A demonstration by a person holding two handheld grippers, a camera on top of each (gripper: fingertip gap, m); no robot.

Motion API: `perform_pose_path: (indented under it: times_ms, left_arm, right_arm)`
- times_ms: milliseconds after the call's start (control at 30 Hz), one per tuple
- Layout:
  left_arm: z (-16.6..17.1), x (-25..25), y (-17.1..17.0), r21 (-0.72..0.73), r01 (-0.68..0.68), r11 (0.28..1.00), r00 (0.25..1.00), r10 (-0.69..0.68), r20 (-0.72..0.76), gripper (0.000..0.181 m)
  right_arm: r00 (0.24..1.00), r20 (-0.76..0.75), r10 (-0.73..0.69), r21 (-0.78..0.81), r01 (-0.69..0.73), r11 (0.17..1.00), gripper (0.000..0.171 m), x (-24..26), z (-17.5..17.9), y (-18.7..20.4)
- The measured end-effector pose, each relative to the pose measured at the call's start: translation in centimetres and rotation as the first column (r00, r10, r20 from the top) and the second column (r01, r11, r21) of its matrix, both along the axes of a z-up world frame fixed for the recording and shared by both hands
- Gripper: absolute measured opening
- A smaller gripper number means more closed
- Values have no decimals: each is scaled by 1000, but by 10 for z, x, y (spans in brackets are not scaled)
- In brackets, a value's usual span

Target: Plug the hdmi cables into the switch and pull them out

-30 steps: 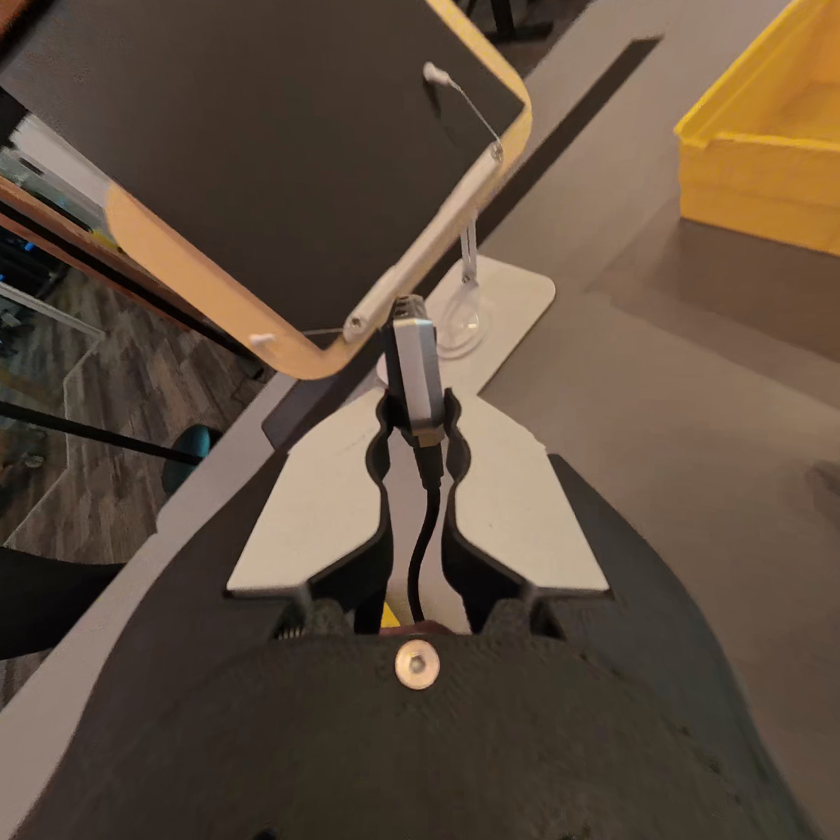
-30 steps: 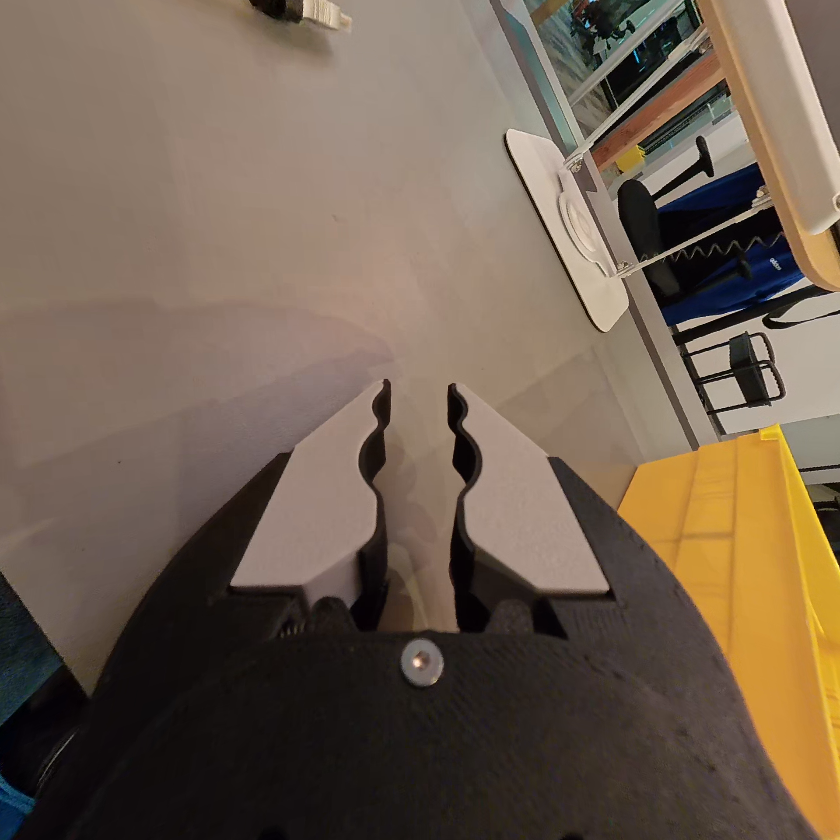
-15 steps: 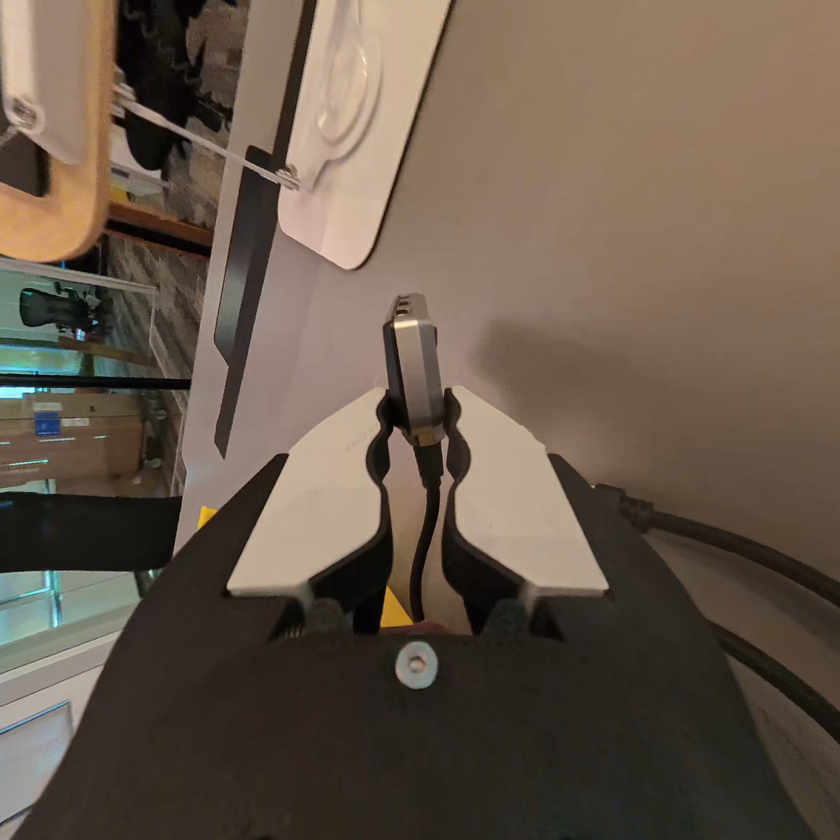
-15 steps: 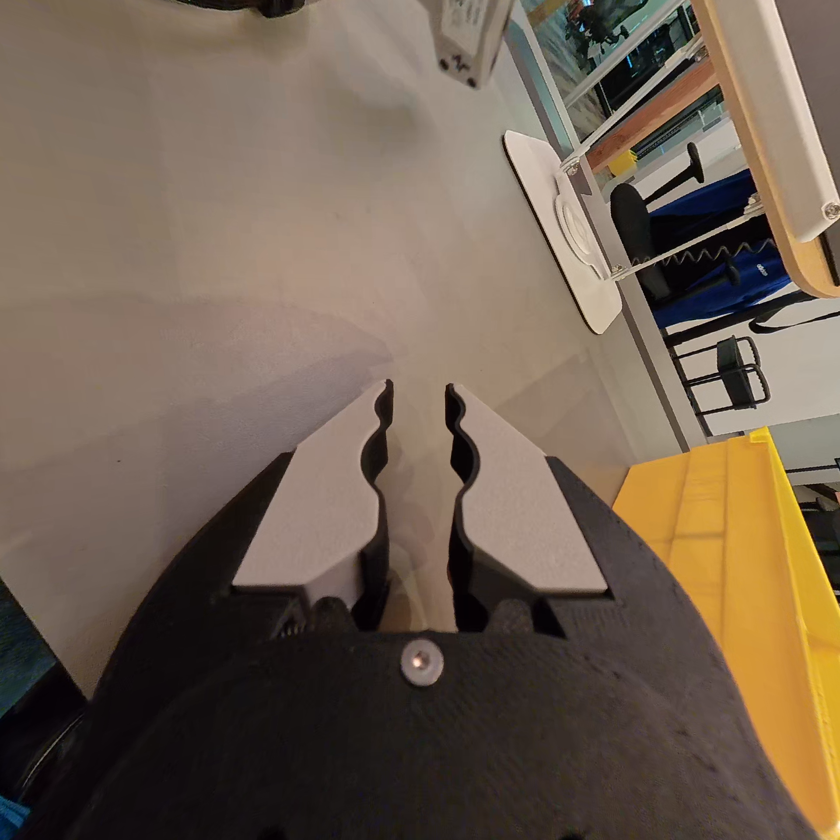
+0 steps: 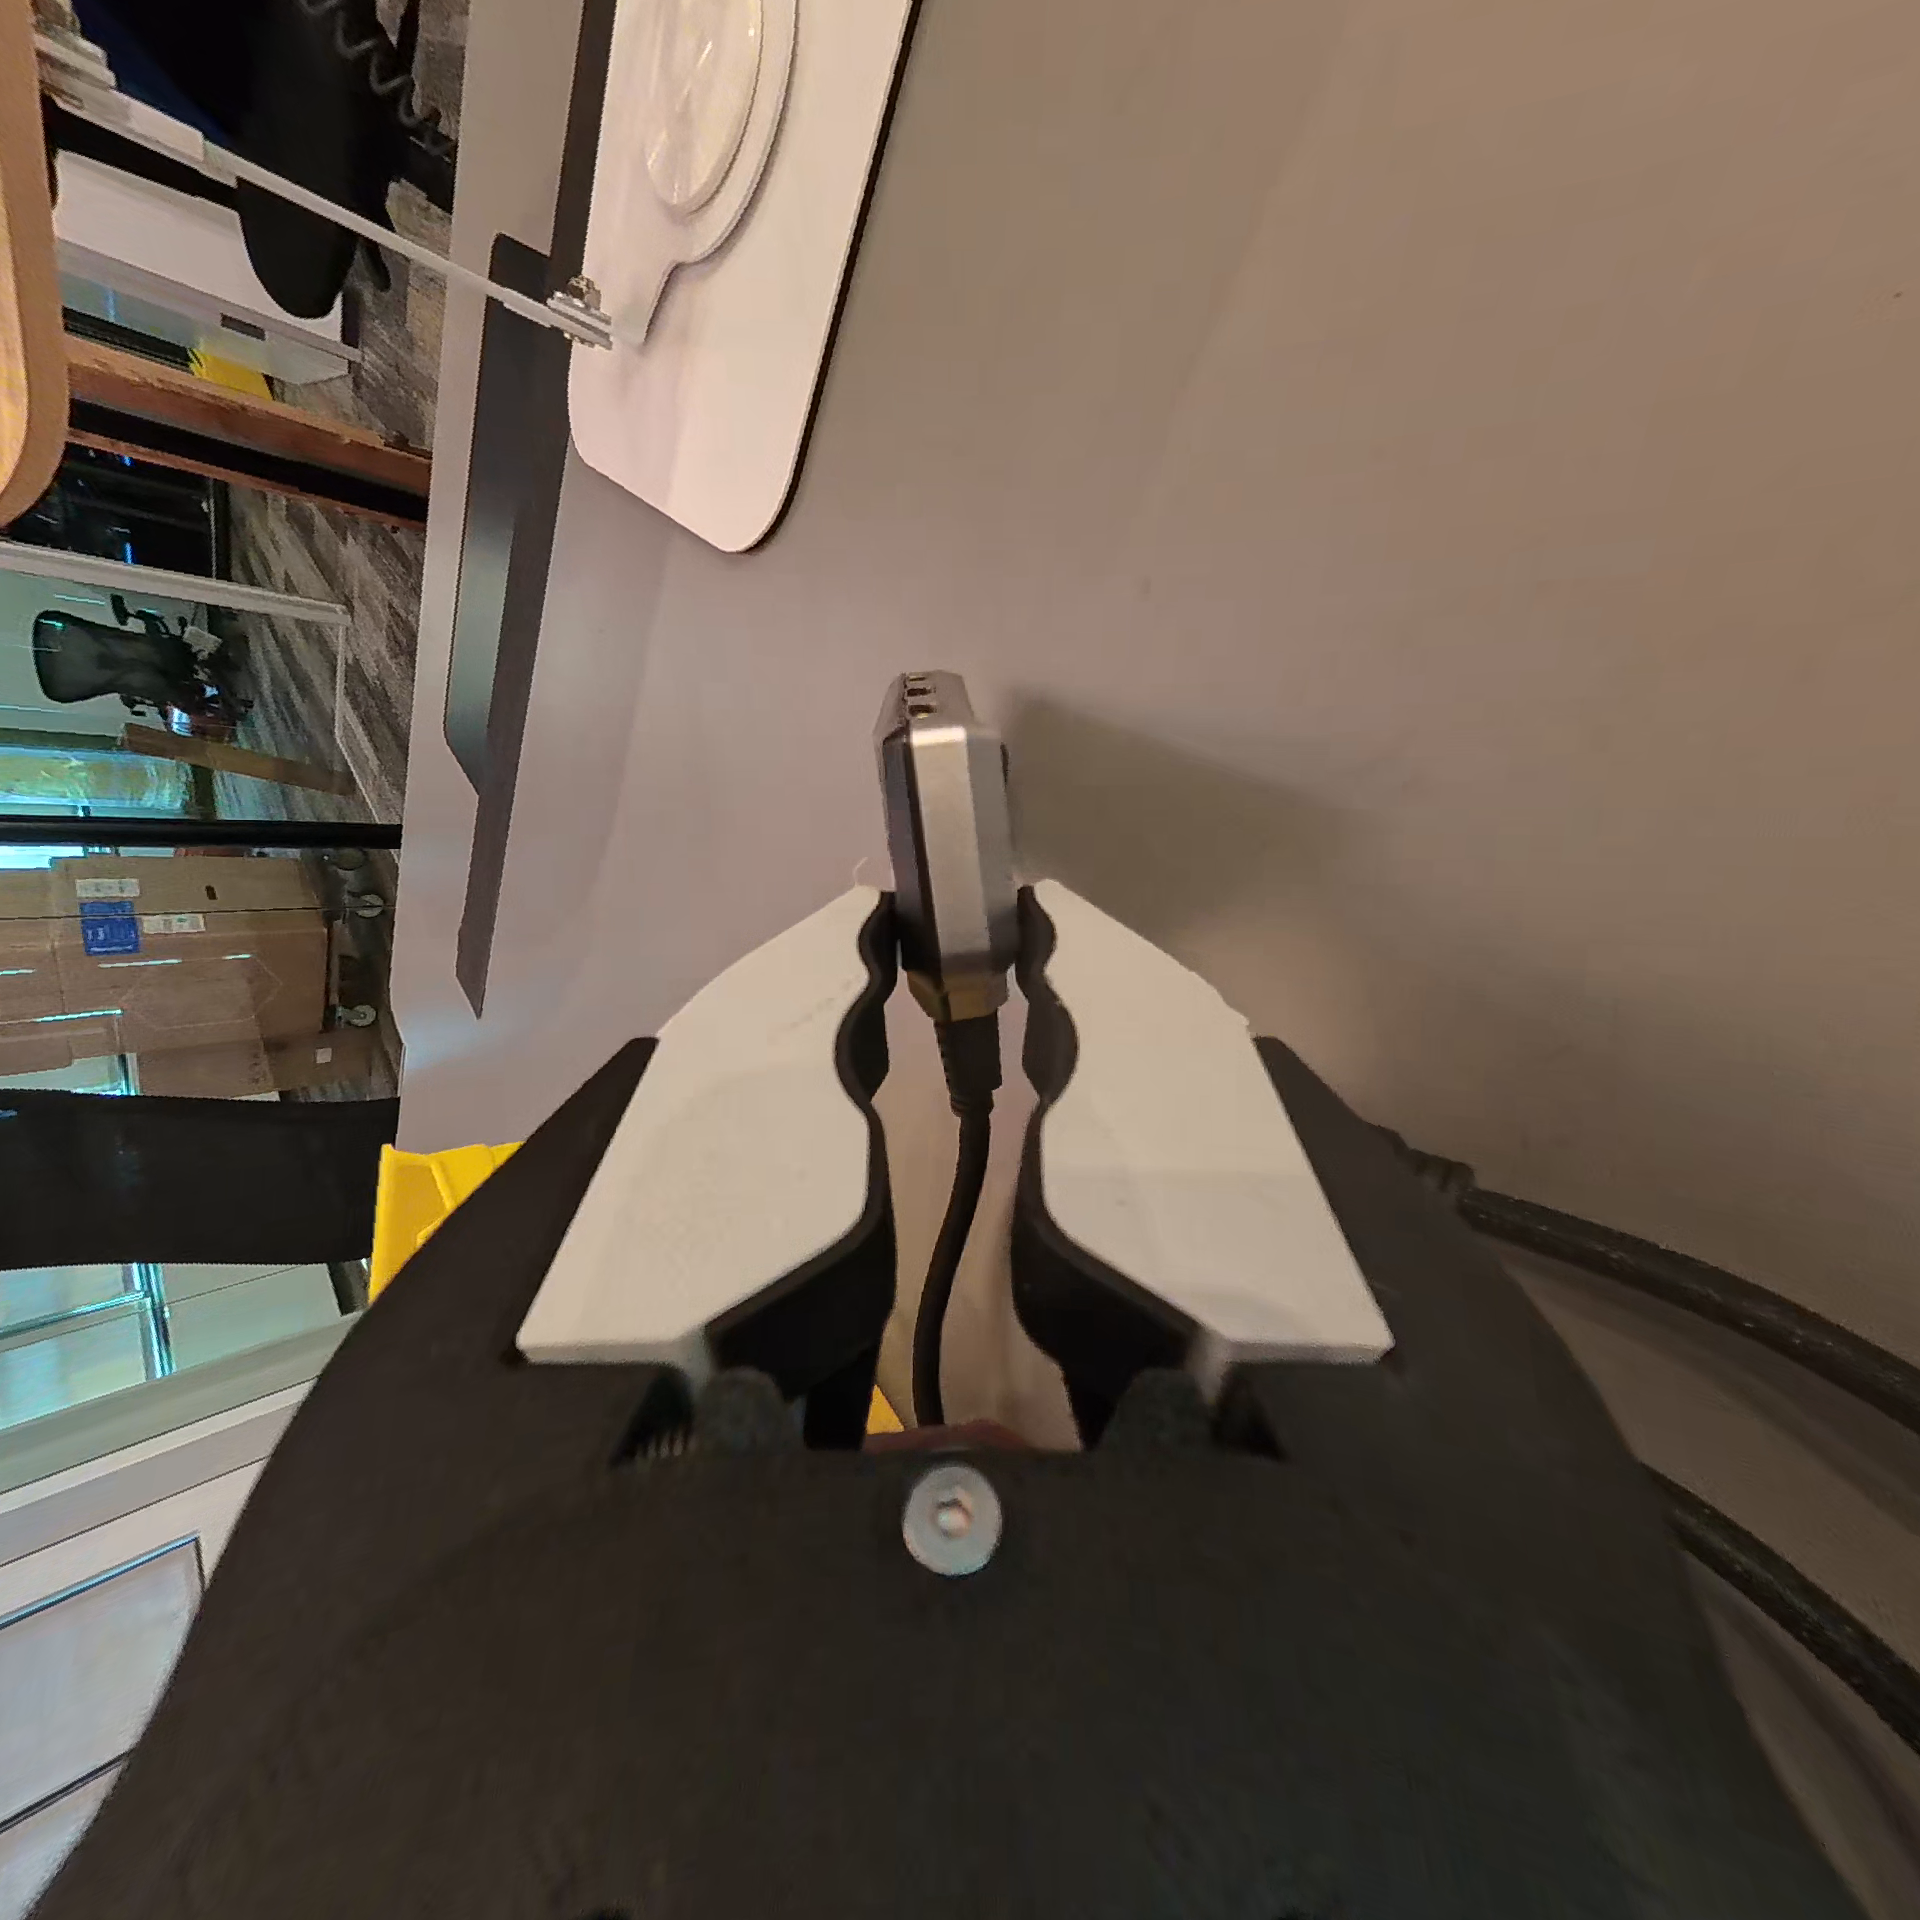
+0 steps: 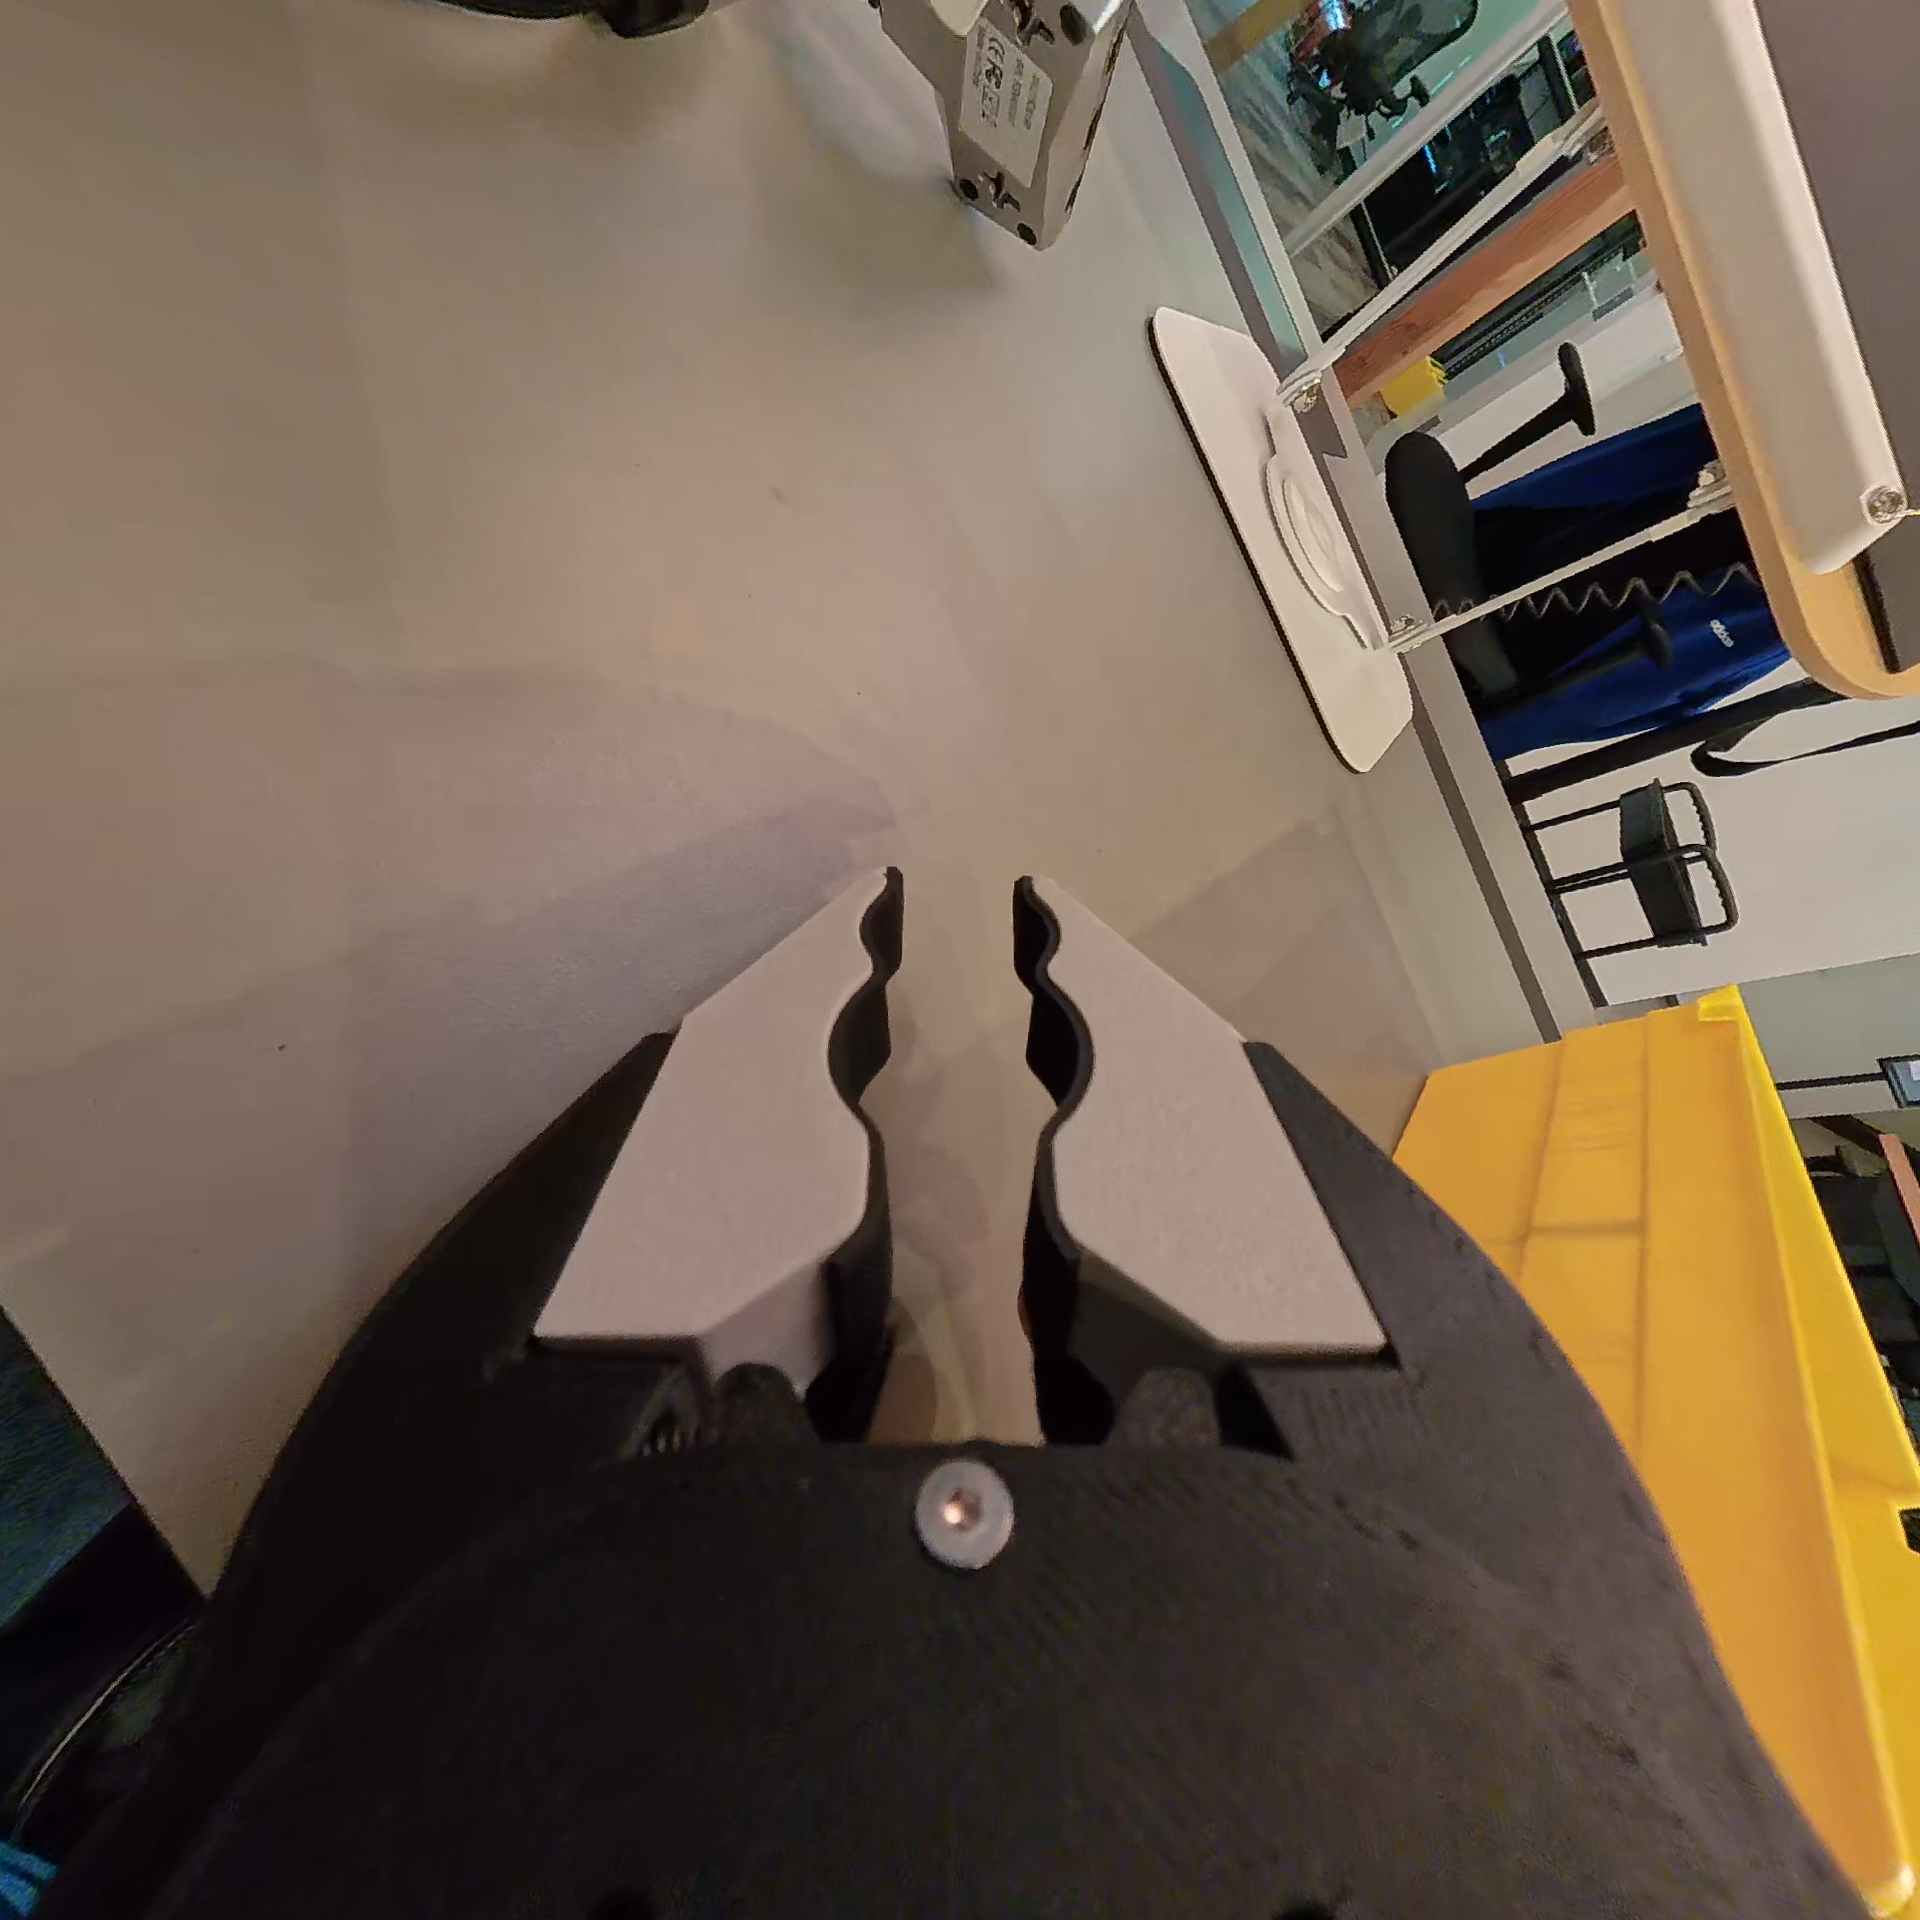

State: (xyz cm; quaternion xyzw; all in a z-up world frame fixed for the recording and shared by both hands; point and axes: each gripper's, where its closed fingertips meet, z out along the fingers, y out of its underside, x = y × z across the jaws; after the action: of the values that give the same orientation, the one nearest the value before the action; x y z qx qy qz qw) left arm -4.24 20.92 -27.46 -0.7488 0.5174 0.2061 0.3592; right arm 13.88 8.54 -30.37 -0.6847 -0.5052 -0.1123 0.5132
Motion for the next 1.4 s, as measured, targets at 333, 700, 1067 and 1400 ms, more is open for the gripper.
perform_pose_path:
  times_ms: [333,700,1067,1400]
  left_arm:
    - [-9,-1,-7,-83,-3,997,1000,2,-14,53]
    - [38,-8,-33,-181,56,982,992,-34,120,73]
    - [140,-161,-27,-205,-126,971,977,157,143,53]
    - [51,-274,-38,-268,-285,920,959,270,-90,39]
  right_arm:
    - [1000,3,0,3,0,1000,18,0,0,0]
    - [1000,5,2,2,-2,1000,17,0,-1,0]
    - [1000,12,2,9,-2,1000,16,0,-1,0]
    - [1000,19,4,11,-4,1000,15,0,-1,1]
